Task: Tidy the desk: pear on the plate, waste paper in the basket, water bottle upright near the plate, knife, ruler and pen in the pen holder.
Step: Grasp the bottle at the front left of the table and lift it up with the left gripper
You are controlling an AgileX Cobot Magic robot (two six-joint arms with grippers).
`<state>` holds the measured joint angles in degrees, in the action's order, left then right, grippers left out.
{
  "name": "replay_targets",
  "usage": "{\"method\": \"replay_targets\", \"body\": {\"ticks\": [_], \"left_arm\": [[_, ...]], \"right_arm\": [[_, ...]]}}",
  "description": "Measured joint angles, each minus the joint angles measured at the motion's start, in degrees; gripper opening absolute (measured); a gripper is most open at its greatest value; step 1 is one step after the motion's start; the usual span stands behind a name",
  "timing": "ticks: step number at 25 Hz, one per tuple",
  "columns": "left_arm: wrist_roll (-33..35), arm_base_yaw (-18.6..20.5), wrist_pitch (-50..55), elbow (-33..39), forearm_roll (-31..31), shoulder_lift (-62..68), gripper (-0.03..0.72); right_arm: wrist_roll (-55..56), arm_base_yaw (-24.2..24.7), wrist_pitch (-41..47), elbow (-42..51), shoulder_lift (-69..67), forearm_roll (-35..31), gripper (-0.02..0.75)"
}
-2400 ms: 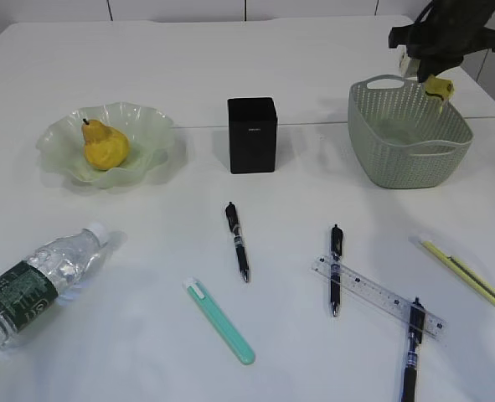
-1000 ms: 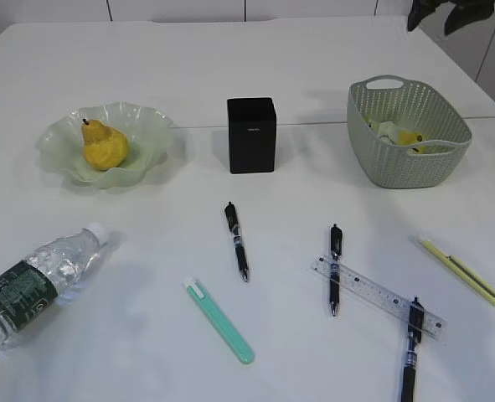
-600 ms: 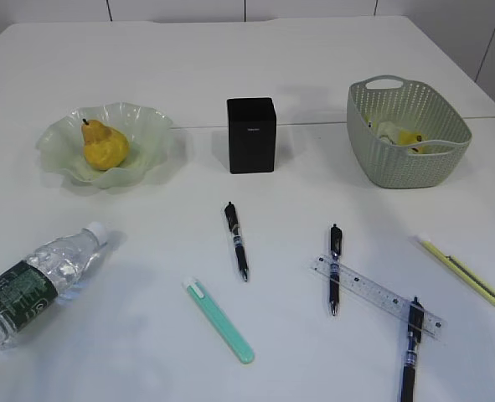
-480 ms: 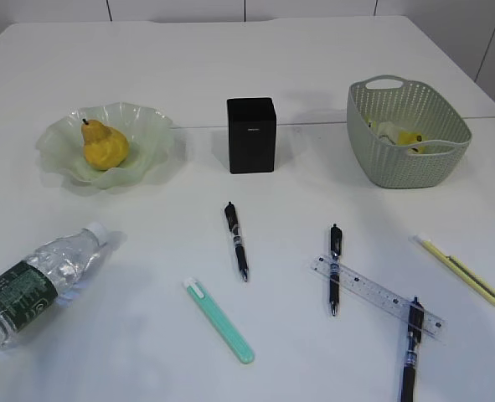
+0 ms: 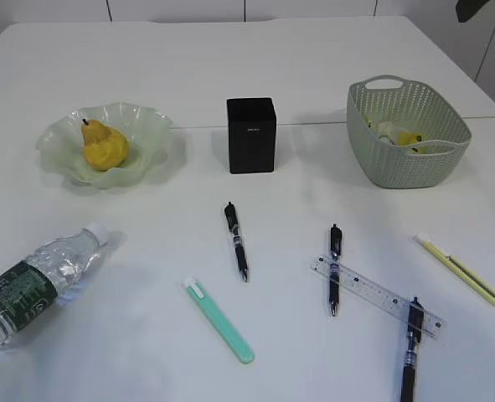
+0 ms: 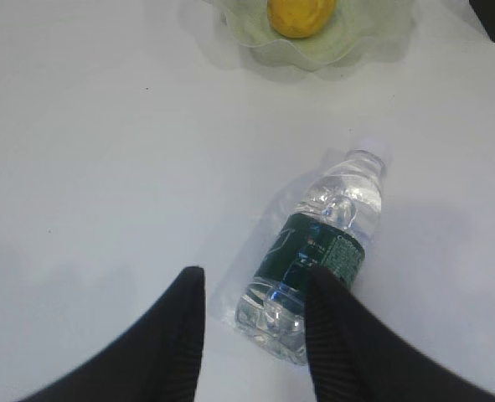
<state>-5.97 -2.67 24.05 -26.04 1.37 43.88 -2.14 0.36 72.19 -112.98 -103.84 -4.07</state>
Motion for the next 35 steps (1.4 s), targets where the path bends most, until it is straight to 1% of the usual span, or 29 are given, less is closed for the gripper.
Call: {"method": "replay_targets", "body": {"ticks": [10, 15, 26, 29, 35], "left_arm": [[0.0, 0.0, 2.5, 0.0, 0.0, 0.0, 0.275], [0.0, 0.0, 4.6, 0.0, 0.0, 0.0, 0.275], [0.0, 0.0, 12.6, -5.3, 0.0, 0.0, 0.275], [0.0, 0.0, 15.7, -6.7, 0.0, 0.0, 0.275], [0.0, 0.0, 18.6, -9.1, 0.0, 0.0, 0.275]], "right_arm": [[2.1, 0.0, -0.1, 7.6, 4.7, 0.2, 0.461], [2.4, 0.0, -0.2, 13.5, 7.1, -0.2, 0.461], [2.5, 0.0, -0.4, 26.0, 13.4, -0.9, 0.460], [2.5, 0.0, -0.5, 27.9, 15.6, -1.4, 0.460], [2.5, 0.0, -0.6, 31.2, 19.9, -1.6, 0.460]]}}
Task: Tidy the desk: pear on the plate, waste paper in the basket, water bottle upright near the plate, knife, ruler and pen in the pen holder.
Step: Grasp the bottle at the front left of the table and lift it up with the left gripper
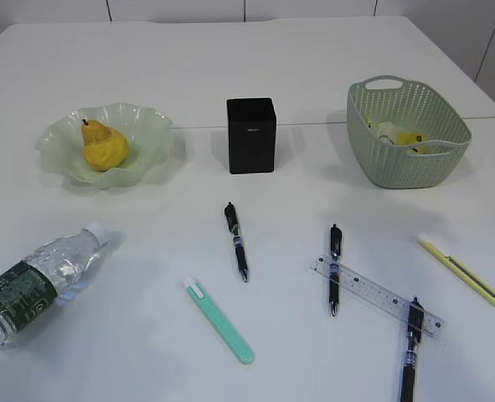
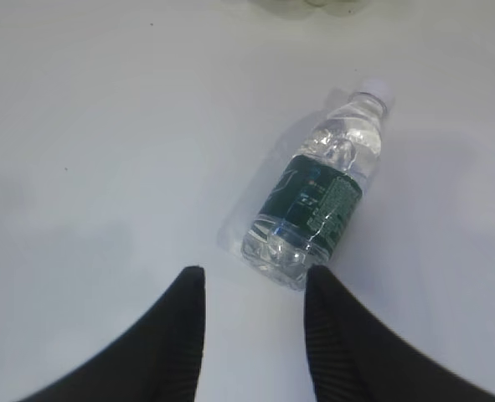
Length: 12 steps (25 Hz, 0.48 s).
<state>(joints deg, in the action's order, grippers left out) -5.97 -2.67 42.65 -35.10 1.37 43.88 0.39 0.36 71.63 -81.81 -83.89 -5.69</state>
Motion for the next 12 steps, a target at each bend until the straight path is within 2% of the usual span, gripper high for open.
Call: {"method": "replay_targets", "body": {"ticks": [12], "left_arm": [[0.0, 0.0, 3.6, -2.1, -0.9, -0.1, 0.275]], "right_arm": [[-0.4, 0.0, 0.0, 4.9, 3.0, 0.0, 0.460]]}}
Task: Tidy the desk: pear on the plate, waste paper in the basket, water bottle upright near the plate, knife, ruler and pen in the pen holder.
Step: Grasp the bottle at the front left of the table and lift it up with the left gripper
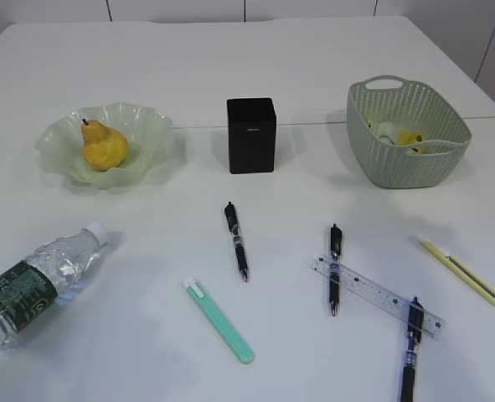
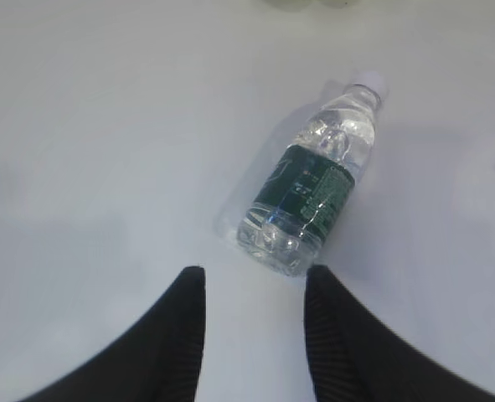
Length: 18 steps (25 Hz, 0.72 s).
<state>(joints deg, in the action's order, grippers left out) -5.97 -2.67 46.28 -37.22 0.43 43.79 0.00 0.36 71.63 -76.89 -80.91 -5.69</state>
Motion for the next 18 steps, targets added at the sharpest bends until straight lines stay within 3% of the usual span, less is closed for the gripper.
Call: {"method": "replay_targets", "body": {"ticks": [18], "left_arm": [[0.0, 0.0, -1.9, -0.1, -2.0, 0.0, 0.275]], "right_arm": [[0.0, 0.0, -0.1, 9.3, 11.5, 0.0, 0.459]]}}
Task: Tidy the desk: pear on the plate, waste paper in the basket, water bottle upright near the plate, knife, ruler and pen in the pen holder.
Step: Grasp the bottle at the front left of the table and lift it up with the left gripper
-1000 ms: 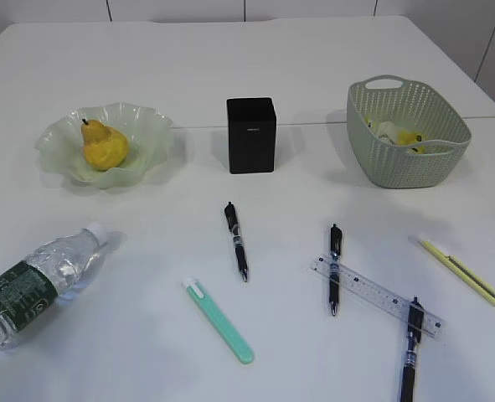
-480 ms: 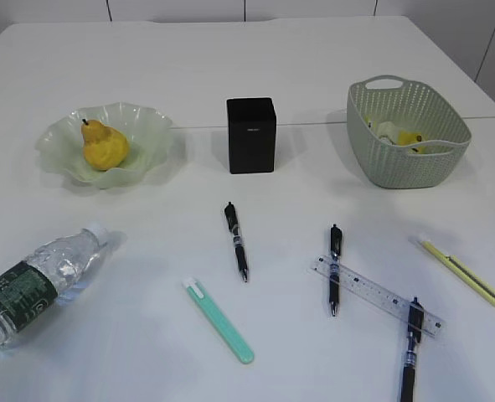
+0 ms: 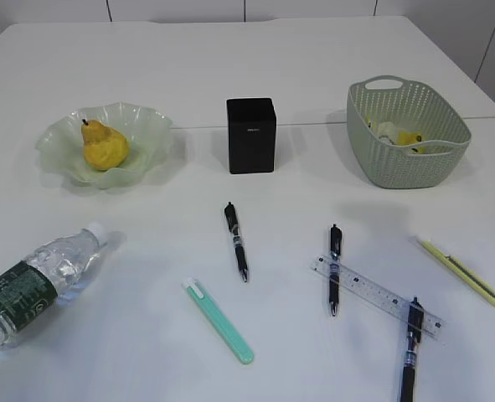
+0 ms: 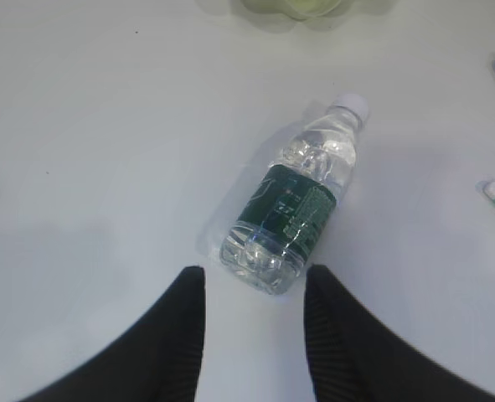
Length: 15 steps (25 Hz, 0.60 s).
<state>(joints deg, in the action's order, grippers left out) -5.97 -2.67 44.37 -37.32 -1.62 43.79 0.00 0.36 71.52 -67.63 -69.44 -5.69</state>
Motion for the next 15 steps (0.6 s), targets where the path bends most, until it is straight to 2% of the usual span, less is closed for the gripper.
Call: {"method": "replay_targets", "body": {"ticks": [6, 15], "left_arm": [[1.3, 0.0, 3.3, -4.0, 0.0, 1.3, 0.275], [4.2, 0.0, 15.0, -22.2, 0.0, 11.6, 0.275]], "right_arm": [[0.0, 0.0, 0.0, 0.7, 2.2, 0.0, 0.459], [0.0, 0.0, 0.0, 0.7, 2.8, 0.0, 0.459]]}}
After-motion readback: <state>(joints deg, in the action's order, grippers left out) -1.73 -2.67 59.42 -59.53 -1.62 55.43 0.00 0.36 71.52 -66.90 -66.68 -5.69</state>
